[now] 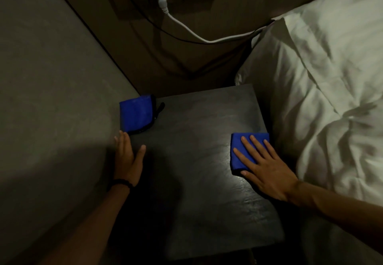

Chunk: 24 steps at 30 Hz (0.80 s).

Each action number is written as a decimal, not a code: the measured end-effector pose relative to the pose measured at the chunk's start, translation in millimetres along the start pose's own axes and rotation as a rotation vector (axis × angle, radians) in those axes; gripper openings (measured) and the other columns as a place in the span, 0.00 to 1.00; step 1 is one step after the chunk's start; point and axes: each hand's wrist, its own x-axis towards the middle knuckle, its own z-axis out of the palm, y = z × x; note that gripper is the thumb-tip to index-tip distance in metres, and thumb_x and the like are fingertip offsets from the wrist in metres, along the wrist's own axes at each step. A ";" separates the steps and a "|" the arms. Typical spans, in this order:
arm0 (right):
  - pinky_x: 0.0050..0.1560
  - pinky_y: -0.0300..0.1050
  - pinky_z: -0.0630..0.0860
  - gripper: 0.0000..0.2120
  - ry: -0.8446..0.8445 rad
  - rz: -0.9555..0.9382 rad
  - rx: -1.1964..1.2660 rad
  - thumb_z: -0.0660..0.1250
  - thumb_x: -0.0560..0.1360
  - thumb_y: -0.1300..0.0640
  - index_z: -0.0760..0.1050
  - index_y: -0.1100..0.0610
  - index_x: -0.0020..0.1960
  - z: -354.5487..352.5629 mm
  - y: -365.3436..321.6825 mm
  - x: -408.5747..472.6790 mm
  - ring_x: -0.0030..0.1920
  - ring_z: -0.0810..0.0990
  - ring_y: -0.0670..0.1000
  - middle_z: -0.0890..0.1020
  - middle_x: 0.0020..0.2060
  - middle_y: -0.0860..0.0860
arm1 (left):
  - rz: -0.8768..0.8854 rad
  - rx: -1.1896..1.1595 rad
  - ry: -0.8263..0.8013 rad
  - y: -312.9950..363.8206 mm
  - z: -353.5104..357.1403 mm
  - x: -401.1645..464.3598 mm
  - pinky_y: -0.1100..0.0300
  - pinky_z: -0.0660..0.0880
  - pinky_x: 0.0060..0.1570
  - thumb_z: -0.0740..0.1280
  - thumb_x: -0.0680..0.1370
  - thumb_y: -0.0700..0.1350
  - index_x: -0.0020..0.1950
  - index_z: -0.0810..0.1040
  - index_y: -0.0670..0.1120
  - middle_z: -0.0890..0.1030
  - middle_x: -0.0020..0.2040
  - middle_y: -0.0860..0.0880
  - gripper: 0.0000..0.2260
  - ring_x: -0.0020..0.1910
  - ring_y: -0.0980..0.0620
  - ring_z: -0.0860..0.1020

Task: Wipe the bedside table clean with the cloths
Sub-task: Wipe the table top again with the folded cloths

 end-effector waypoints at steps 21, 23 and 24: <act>0.76 0.65 0.44 0.31 0.034 -0.171 0.028 0.40 0.81 0.33 0.46 0.42 0.81 -5.3 -105.1 40.6 0.80 0.45 0.62 0.50 0.81 0.57 | -0.094 -0.258 0.036 3.6 -15.0 -5.1 0.62 0.51 0.69 0.53 0.83 0.51 0.76 0.60 0.48 0.57 0.79 0.50 0.22 0.76 0.53 0.55; 0.76 0.64 0.42 0.31 0.036 -0.192 0.040 0.42 0.81 0.33 0.43 0.42 0.81 -5.8 -117.1 48.3 0.80 0.42 0.62 0.47 0.81 0.56 | -0.116 -0.297 0.048 3.5 -14.4 -4.7 0.63 0.51 0.67 0.54 0.82 0.54 0.77 0.58 0.50 0.57 0.78 0.50 0.23 0.76 0.52 0.56; 0.76 0.65 0.41 0.32 0.036 -0.205 0.047 0.42 0.81 0.33 0.41 0.41 0.81 -5.8 -123.1 51.5 0.80 0.40 0.61 0.45 0.81 0.56 | -0.126 -0.303 0.048 3.1 -13.8 -3.9 0.63 0.50 0.67 0.54 0.82 0.55 0.77 0.58 0.51 0.57 0.78 0.50 0.24 0.76 0.52 0.56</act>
